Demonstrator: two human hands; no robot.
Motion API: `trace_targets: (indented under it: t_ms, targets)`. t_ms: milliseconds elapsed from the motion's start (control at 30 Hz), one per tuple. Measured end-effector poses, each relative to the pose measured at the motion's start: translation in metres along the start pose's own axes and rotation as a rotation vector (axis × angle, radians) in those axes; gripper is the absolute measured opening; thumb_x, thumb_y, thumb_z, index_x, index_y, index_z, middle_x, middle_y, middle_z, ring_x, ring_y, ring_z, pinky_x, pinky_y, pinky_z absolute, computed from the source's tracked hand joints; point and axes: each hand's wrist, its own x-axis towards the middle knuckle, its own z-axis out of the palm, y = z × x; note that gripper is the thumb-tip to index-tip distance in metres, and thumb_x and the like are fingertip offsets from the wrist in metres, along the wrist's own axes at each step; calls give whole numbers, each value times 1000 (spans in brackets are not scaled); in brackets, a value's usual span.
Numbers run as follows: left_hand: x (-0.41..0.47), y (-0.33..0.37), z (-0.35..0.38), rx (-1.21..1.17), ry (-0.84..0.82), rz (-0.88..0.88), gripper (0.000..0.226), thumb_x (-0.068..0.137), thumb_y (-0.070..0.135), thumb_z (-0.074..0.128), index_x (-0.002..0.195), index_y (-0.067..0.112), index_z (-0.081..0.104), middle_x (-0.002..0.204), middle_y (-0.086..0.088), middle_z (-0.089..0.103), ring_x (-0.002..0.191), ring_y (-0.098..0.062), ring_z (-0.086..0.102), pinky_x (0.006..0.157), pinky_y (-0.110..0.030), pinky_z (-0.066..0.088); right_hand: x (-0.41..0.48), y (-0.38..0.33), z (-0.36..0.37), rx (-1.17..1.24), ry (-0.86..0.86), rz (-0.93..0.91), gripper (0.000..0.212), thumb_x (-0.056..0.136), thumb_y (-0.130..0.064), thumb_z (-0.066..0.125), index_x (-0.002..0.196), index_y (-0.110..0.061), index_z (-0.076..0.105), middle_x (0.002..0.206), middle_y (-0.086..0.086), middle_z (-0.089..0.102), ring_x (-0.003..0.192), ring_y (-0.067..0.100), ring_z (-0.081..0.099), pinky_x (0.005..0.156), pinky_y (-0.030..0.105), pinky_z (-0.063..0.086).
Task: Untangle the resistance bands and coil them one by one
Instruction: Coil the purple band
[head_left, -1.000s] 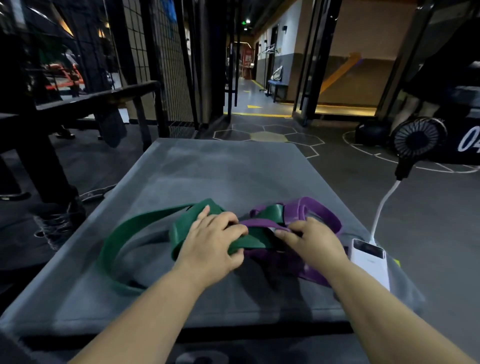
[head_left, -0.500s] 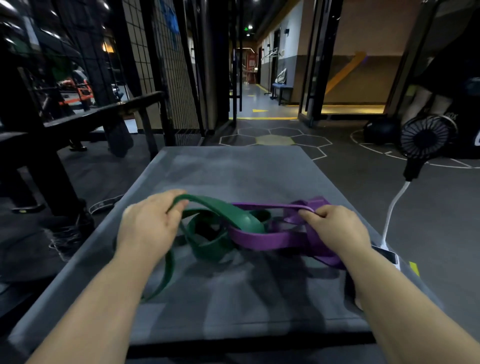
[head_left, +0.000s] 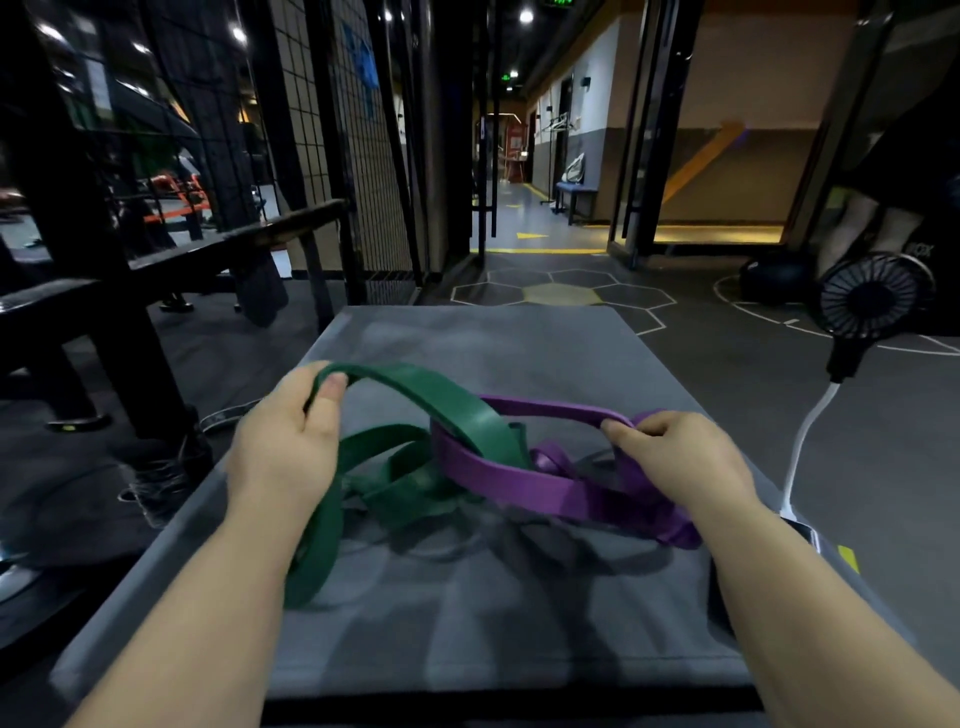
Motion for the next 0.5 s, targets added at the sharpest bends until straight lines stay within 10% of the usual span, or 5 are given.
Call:
trace_targets:
  t_ms: [300,500]
  targets:
    - [88,129,26,95,-221,483,30,100,37,44,123,24,57,108,-1,62,98,-24,58,76,-31,41,43,-73,-3,-145,-216,-85,50,93,-57,52,73,-11,57,66,5,54,63,25,54,58,32,41]
    - [169,222,-26,-38,-194,416,30,102,36,41,129,25,49,108,0,53,79,-11,50,64,-27,39,99,-112,-55,-128,-89,-77,56,88,-64,54,68,-11,58,80,10,61,69,25,54,67,32,41]
